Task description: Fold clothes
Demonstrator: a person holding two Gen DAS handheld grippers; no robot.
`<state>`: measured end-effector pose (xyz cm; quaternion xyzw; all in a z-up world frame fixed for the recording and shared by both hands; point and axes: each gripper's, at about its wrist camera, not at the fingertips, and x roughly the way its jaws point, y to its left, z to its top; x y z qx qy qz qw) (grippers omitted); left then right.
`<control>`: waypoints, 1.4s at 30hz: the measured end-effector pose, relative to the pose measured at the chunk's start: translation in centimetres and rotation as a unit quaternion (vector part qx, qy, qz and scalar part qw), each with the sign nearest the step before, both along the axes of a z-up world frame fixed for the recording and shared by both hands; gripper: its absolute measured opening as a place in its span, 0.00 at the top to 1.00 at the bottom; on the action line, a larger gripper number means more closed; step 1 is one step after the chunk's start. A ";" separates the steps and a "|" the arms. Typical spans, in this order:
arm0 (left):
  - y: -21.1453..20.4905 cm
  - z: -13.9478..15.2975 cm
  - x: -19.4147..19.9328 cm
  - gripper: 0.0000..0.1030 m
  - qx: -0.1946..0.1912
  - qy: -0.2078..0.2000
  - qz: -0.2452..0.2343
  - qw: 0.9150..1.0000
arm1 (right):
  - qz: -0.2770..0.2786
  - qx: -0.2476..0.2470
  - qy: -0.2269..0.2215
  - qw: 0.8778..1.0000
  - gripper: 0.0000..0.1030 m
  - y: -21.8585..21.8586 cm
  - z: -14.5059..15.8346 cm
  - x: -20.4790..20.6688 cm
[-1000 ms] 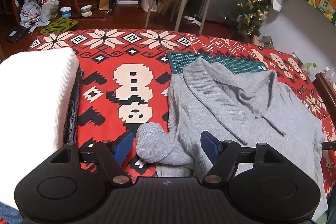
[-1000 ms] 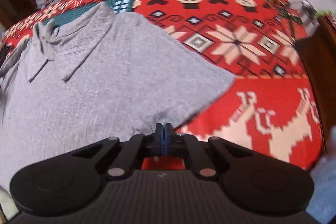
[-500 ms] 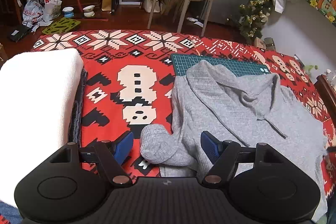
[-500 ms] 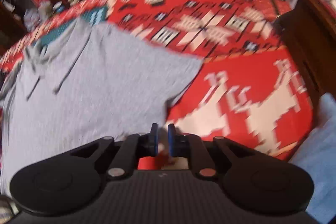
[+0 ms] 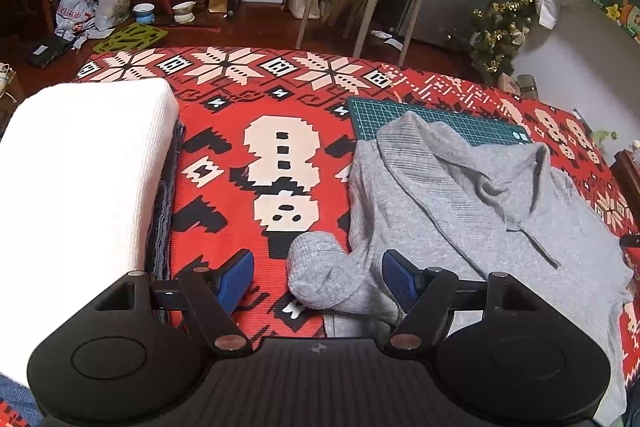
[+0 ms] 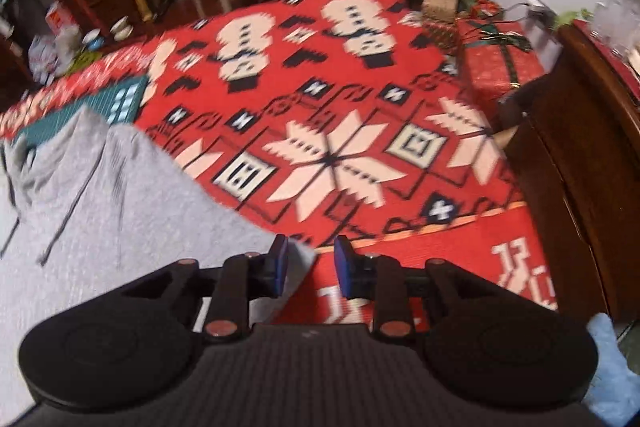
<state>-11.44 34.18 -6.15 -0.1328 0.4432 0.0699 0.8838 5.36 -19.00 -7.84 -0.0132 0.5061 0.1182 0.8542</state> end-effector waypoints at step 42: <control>-2.7 -0.9 -2.4 0.38 0.170 -0.011 -0.149 0.974 | -0.077 -0.002 -0.030 0.997 0.82 -2.9 1.5 -2.0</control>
